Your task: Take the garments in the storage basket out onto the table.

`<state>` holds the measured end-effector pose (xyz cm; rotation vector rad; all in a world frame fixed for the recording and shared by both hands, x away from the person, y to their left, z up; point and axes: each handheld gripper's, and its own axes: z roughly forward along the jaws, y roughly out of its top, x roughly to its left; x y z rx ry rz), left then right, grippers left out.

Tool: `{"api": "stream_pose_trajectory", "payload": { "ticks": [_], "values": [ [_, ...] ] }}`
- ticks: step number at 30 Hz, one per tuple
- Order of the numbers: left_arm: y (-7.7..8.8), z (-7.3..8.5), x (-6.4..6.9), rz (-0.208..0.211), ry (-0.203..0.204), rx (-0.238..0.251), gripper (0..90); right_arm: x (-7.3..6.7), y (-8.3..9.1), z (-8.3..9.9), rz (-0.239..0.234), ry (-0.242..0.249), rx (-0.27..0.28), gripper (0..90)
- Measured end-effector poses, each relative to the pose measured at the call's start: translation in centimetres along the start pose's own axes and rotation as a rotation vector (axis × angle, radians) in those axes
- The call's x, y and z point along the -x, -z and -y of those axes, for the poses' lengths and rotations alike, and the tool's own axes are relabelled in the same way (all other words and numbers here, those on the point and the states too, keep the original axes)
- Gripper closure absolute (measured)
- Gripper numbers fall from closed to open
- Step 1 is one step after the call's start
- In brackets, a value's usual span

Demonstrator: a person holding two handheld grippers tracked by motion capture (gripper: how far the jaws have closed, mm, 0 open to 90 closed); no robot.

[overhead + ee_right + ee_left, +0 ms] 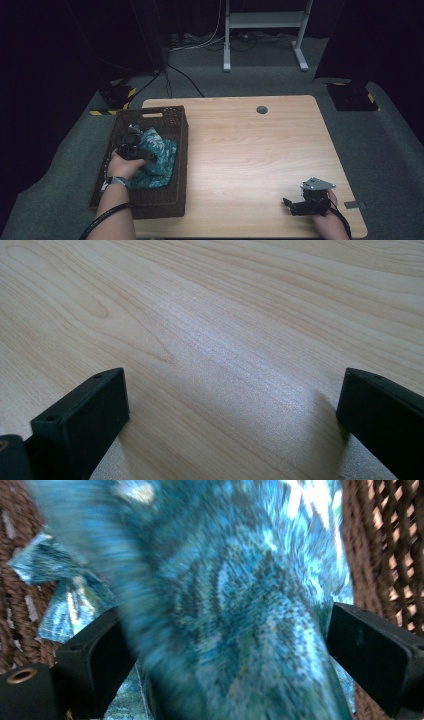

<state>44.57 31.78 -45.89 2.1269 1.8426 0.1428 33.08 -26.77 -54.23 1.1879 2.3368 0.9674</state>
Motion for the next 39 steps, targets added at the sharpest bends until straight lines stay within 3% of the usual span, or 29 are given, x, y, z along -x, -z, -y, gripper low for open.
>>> {"api": "stream_pose_trajectory", "payload": {
  "ticks": [10, 16, 30, 32, 39],
  "values": [
    [-2.3, -0.3, 1.6, -0.056, -0.14, -0.16, 8.0, 0.0, 0.0, 0.0, -0.003, -0.002, 0.0, 0.5],
    [-3.2, -0.4, 1.9, -0.074, -0.17, -0.213, 7.4, 0.1, 0.0, 0.0, -0.007, -0.006, 0.002, 0.5],
    [-4.8, -0.3, 3.1, -0.117, -0.22, -0.257, 6.1, 0.0, 0.0, 0.0, -0.014, 0.0, 0.002, 0.5],
    [-4.6, -0.4, 3.0, -0.116, -0.202, -0.238, 10.1, 0.0, 0.0, 0.0, -0.014, 0.0, 0.001, 0.5],
    [-4.1, -0.1, 3.0, -0.111, -0.217, -0.203, 28.9, -0.1, 0.0, 0.0, -0.014, 0.01, -0.001, 0.5]
  ]
}}
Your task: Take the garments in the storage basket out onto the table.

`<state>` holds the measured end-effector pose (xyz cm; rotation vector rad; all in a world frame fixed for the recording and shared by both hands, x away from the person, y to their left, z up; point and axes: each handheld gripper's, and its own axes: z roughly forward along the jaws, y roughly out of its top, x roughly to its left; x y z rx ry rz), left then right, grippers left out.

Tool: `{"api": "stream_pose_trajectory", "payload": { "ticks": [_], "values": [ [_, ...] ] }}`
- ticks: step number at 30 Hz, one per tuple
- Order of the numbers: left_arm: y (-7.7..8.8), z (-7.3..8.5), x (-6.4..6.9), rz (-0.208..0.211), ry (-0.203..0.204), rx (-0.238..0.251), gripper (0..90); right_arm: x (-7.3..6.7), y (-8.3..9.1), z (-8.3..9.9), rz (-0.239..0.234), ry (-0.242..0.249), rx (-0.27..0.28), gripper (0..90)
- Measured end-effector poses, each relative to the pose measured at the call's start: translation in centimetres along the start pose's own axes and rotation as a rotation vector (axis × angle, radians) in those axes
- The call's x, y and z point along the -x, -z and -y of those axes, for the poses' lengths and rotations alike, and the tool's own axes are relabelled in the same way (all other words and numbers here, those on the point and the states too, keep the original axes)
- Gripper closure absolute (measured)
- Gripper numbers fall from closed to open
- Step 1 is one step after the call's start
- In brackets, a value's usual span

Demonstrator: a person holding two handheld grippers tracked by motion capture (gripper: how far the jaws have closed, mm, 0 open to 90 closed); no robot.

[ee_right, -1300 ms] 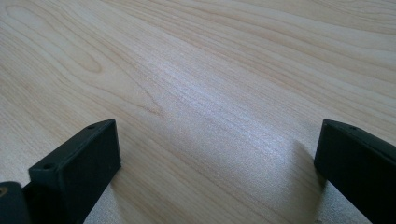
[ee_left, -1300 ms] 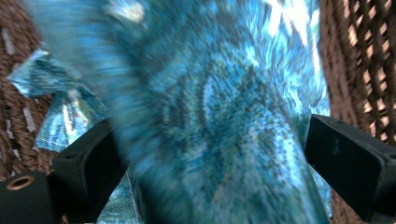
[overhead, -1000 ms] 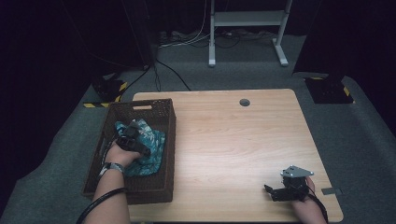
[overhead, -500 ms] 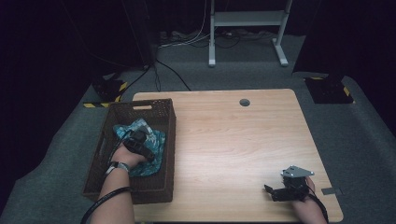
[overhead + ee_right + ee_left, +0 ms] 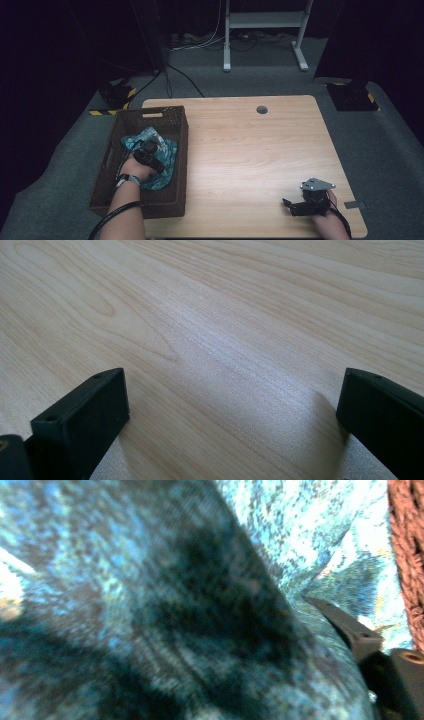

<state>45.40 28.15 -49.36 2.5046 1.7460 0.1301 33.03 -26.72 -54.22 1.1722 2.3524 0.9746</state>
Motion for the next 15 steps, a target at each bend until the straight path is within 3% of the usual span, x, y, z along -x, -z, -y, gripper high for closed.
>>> {"api": "stream_pose_trajectory", "payload": {
  "ticks": [2, 8, 15],
  "values": [
    [0.11, 0.03, 0.05, -0.001, -0.004, 0.008, 30.9, 0.01, 0.01, 0.0, -0.001, -0.001, 0.0, 0.5],
    [0.44, 0.09, 0.13, 0.026, -0.013, 0.015, 54.5, 0.01, 0.01, 0.0, -0.002, -0.002, 0.001, 0.5],
    [0.74, -0.12, 0.72, -0.003, -0.05, 0.005, 67.8, 0.05, 0.02, 0.01, -0.005, -0.005, 0.002, 0.5]
  ]
}}
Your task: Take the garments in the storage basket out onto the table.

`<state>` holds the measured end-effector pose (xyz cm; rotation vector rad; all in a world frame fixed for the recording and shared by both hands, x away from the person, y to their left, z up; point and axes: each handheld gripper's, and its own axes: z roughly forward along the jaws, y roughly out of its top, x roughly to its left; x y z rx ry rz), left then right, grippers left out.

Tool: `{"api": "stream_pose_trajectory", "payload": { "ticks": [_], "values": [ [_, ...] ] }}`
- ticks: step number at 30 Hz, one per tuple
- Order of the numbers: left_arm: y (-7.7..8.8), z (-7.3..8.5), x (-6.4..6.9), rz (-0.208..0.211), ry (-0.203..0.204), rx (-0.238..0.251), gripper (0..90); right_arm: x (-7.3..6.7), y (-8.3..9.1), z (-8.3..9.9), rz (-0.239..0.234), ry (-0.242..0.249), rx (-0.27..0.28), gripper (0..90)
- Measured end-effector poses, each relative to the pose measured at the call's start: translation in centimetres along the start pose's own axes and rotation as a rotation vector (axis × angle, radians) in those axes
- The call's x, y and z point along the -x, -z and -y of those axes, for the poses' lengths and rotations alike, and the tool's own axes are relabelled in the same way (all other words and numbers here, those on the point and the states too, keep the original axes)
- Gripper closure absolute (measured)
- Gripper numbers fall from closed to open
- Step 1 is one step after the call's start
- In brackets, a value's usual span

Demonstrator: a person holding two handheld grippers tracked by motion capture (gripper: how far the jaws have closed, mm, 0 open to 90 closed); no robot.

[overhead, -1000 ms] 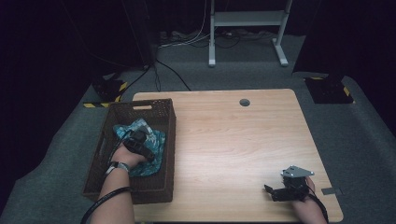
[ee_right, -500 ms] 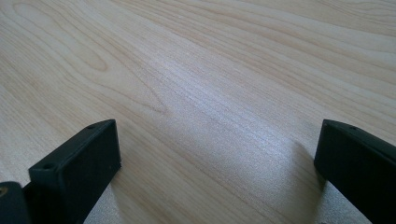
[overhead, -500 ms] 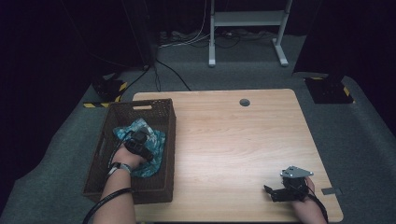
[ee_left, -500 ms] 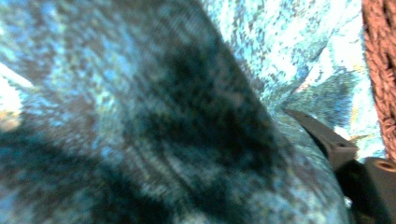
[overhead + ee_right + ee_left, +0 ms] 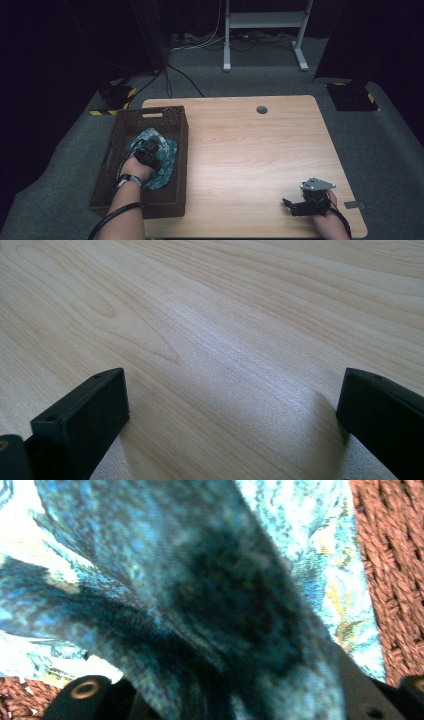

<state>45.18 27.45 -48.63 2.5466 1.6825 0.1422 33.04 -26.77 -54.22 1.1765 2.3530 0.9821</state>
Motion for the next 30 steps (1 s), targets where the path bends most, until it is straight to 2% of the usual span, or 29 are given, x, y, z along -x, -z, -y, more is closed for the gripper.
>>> {"api": "stream_pose_trajectory", "payload": {
  "ticks": [3, 11, 30],
  "values": [
    [0.1, 0.0, 0.3, -0.004, -0.02, 0.0, 70.8, 0.0, 0.0, 0.0, 0.0, 0.0, 0.0, 0.5],
    [1.0, 0.2, -0.1, 0.011, -0.006, 0.03, 74.1, 0.0, 0.0, 0.0, -0.001, -0.001, 0.0, 0.5],
    [5.1, 2.2, 0.1, 0.01, 0.017, 0.245, 74.3, 0.0, 0.0, 0.0, 0.002, 0.004, -0.002, 0.5]
  ]
}}
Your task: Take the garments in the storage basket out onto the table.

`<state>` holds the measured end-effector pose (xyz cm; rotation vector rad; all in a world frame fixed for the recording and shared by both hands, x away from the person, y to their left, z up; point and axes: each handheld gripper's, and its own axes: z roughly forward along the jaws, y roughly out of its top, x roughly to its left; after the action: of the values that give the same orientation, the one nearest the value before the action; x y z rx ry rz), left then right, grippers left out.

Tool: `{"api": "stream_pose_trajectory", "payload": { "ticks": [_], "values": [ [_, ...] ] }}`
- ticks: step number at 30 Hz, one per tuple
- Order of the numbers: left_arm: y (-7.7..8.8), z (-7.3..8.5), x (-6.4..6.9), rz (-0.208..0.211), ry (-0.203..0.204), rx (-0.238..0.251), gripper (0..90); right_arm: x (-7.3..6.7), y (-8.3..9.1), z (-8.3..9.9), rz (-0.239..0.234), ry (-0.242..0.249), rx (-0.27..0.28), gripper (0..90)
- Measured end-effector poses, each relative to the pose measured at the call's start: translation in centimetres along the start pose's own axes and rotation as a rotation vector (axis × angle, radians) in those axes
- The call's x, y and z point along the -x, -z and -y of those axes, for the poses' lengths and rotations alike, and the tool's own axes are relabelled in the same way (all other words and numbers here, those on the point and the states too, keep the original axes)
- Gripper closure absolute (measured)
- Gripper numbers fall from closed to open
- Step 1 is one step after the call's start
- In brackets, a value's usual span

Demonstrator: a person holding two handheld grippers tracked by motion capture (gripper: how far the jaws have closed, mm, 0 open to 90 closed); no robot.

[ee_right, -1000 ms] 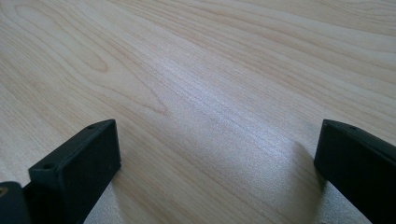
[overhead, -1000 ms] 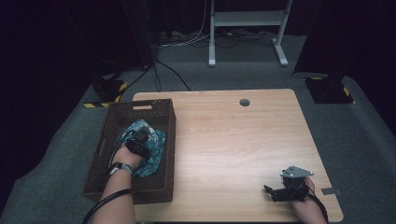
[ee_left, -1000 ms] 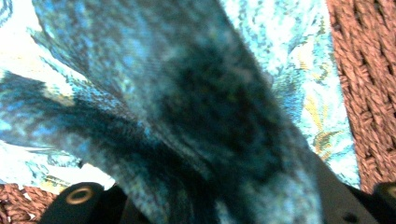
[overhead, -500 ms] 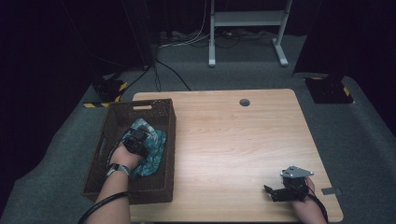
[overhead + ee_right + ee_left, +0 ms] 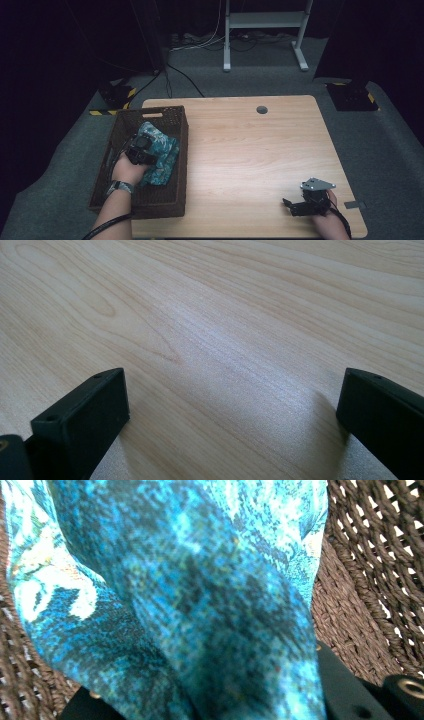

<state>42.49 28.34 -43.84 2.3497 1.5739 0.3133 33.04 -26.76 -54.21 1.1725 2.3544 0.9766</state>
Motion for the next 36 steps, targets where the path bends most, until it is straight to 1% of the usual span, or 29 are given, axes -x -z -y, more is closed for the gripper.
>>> {"api": "stream_pose_trajectory", "payload": {
  "ticks": [1, 3, 4, 5, 6, 7, 12, 15, 19, 24, 28, 32, 34, 36],
  "values": [
    [0.2, 0.1, 0.0, -0.006, -0.001, 0.009, 74.3, 0.0, 0.0, 0.0, 0.0, -0.001, 0.0, 0.5],
    [0.6, 0.3, -0.1, -0.003, 0.017, 0.045, 74.3, 0.0, 0.0, 0.0, 0.0, 0.001, -0.001, 0.5],
    [0.8, 0.4, -0.1, -0.008, 0.021, 0.062, 74.3, 0.0, 0.0, 0.0, 0.001, 0.002, -0.002, 0.5],
    [1.0, 0.5, 0.0, -0.013, 0.019, 0.073, 74.3, 0.0, 0.0, 0.0, 0.002, 0.002, -0.002, 0.5],
    [1.2, 0.7, 0.0, -0.02, 0.021, 0.095, 74.4, 0.0, 0.0, 0.0, 0.002, 0.002, -0.002, 0.5],
    [1.5, 0.8, 0.1, -0.019, 0.027, 0.121, 74.5, 0.0, 0.0, 0.0, 0.002, 0.002, -0.002, 0.5],
    [2.3, 1.3, 0.3, -0.008, 0.034, 0.185, 74.5, 0.0, 0.0, 0.0, 0.003, 0.004, -0.001, 0.5],
    [2.7, 1.7, 0.3, -0.004, 0.049, 0.236, 74.5, 0.0, 0.0, 0.0, 0.003, 0.004, -0.001, 0.5],
    [3.4, 2.2, 0.5, -0.016, 0.053, 0.306, 74.7, 0.0, 0.0, 0.0, 0.004, 0.004, -0.001, 0.5],
    [4.0, 2.5, 1.0, -0.01, 0.06, 0.371, 74.7, 0.0, 0.0, 0.0, 0.003, 0.004, -0.001, 0.5],
    [4.6, 2.8, 1.3, -0.036, 0.068, 0.441, 74.9, 0.0, 0.0, 0.0, 0.004, 0.005, -0.001, 0.5],
    [5.1, 3.1, 1.4, -0.032, 0.082, 0.488, 74.9, -0.1, 0.0, 0.0, 0.004, 0.003, -0.002, 0.5],
    [5.3, 3.3, 1.5, -0.046, 0.08, 0.513, 75.0, -0.1, 0.0, 0.0, 0.004, 0.005, -0.001, 0.5],
    [5.6, 3.5, 1.6, -0.046, 0.082, 0.537, 75.1, 0.0, 0.0, 0.0, 0.004, 0.004, -0.001, 0.5]
  ]
}}
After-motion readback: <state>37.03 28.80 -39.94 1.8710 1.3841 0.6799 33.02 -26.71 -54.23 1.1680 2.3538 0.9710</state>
